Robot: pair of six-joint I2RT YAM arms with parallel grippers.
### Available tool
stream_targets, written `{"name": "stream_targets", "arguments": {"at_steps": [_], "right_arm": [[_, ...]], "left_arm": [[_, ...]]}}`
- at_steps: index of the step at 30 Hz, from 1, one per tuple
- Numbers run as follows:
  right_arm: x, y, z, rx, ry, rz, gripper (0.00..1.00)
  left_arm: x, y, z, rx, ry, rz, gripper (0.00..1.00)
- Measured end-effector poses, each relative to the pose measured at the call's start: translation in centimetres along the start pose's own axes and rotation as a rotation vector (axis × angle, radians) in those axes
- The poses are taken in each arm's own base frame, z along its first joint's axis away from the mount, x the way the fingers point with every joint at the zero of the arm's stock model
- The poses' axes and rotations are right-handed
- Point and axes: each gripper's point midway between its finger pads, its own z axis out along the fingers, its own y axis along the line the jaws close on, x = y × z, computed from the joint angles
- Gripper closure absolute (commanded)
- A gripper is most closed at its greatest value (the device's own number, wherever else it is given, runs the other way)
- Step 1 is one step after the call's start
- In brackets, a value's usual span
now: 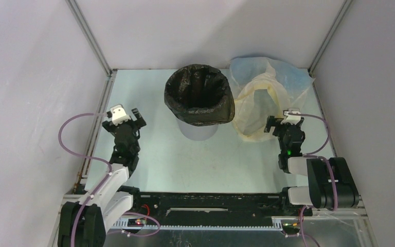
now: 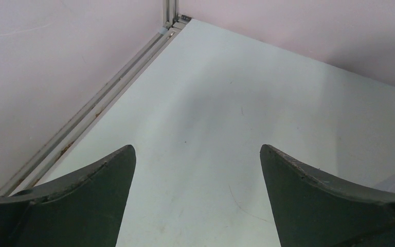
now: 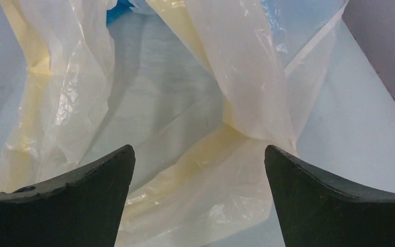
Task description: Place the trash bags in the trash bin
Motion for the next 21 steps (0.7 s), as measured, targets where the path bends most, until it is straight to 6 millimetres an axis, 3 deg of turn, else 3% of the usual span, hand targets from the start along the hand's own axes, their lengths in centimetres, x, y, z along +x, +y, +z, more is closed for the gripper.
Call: {"name": "stream_targets", "arguments": {"at_steps": [12,21], "right_arm": [[0.3,-0.1,0.2,-0.014,0.027,0.001,0.00],[0.5,0.0,0.2,-0.021,0.033,0.002,0.00]], "left_arm": [[2.1,0.3,0.5,0.020,0.020,0.079,0.00],[7.1,-0.3,1.8,0.080,0.161,0.195,0.03]]}}
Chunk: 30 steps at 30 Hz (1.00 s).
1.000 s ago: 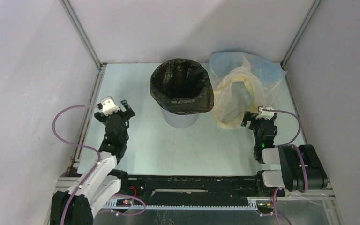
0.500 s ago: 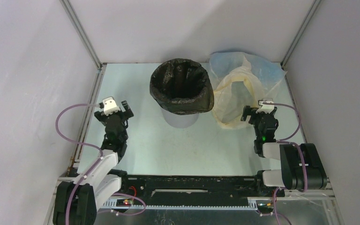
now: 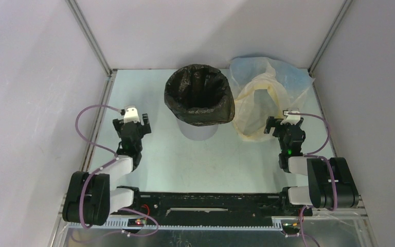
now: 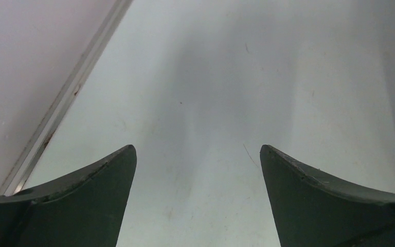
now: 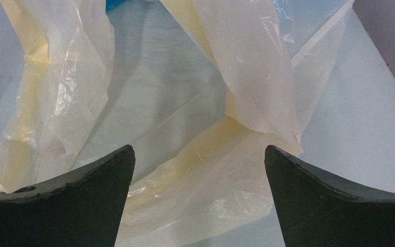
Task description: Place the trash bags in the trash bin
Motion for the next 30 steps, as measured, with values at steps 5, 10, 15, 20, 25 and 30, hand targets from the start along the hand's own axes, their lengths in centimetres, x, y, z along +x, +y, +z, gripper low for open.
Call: {"name": "stream_targets", "arguments": {"at_steps": [5,10,15,20,25,30], "right_arm": [[0.1,0.0,0.0,0.001,0.005,0.000,0.00],[0.2,-0.1,0.0,0.001,0.006,0.000,0.00],[0.2,0.0,0.0,-0.003,0.007,0.000,0.00],[0.2,0.0,0.0,-0.004,0.007,0.000,0.00],[0.2,0.0,0.0,-0.004,0.009,0.001,0.00],[0.3,0.0,0.0,-0.005,0.011,0.001,0.00]], "left_arm": [[-0.4,-0.9,0.5,0.061,-0.027,0.046,0.03],[-1.2,1.0,1.3,0.032,-0.086,-0.003,0.01],[0.5,1.1,0.4,0.069,-0.111,-0.016,0.01],[0.7,1.1,0.3,0.073,-0.121,-0.029,0.00],[0.0,1.6,0.4,0.037,-0.143,-0.056,0.00],[0.0,1.8,0.4,0.028,-0.142,-0.062,0.00]]}}
